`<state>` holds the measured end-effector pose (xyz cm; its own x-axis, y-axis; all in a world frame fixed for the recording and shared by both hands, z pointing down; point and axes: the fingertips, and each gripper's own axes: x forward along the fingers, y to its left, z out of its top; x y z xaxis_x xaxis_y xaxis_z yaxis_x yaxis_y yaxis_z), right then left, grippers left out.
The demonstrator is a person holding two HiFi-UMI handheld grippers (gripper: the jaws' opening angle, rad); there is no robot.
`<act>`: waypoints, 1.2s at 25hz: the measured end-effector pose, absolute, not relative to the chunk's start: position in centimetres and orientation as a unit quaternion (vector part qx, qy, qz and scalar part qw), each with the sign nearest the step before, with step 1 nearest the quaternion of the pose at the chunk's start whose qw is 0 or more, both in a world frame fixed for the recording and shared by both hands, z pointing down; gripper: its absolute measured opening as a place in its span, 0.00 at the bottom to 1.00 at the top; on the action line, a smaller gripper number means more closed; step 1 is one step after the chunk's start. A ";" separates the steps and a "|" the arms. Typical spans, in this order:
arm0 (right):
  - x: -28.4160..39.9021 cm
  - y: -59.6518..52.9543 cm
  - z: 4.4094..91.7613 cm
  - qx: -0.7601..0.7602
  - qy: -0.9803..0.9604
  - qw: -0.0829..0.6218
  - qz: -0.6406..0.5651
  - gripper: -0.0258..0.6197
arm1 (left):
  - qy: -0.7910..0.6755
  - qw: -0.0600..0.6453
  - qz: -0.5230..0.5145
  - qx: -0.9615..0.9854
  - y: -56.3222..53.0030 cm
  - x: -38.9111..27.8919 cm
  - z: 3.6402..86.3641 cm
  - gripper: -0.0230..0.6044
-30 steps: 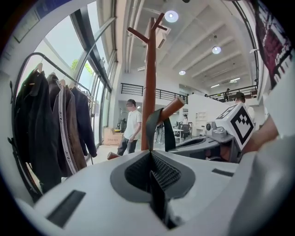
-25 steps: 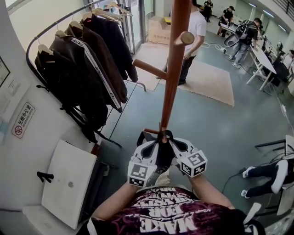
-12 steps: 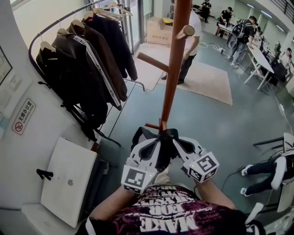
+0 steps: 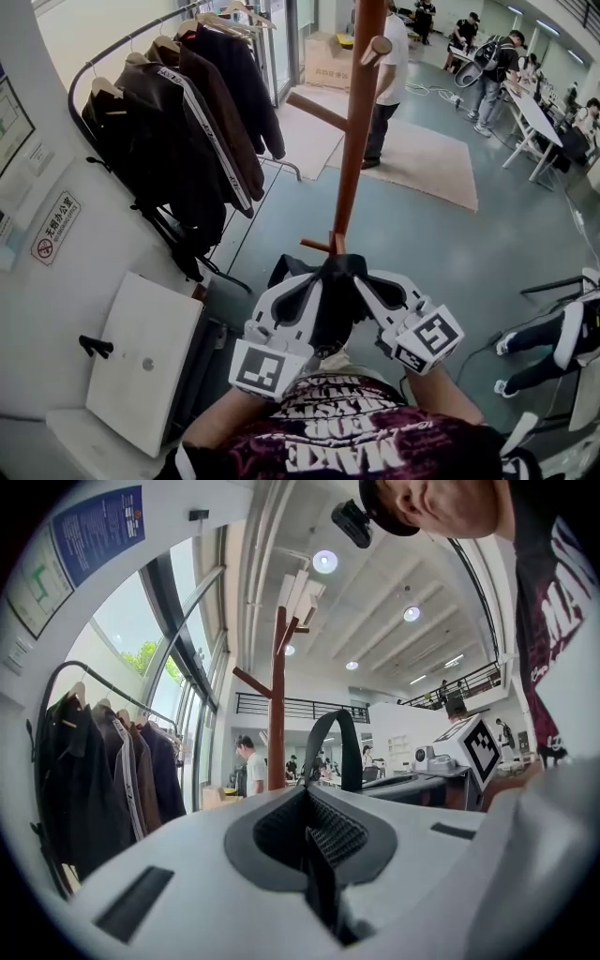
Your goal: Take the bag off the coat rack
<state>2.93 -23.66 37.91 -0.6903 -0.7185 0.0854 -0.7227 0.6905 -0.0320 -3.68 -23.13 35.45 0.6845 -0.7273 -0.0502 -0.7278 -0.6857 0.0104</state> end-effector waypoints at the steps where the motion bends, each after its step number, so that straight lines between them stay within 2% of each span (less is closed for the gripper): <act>1: 2.8 -23.4 37.4 0.390 -0.920 0.030 0.028 0.05 | 0.396 0.008 0.027 -0.918 -22.9 -3.8 34.9 0.05; 13: 2.7 -21.0 32.0 0.383 -0.923 0.004 -0.014 0.05 | 0.377 0.043 0.044 -0.924 -20.5 -3.9 29.9 0.05; 30: 2.7 -20.1 30.8 0.376 -0.927 0.008 -0.023 0.05 | 0.378 0.047 0.039 -0.924 -19.5 -3.9 28.9 0.05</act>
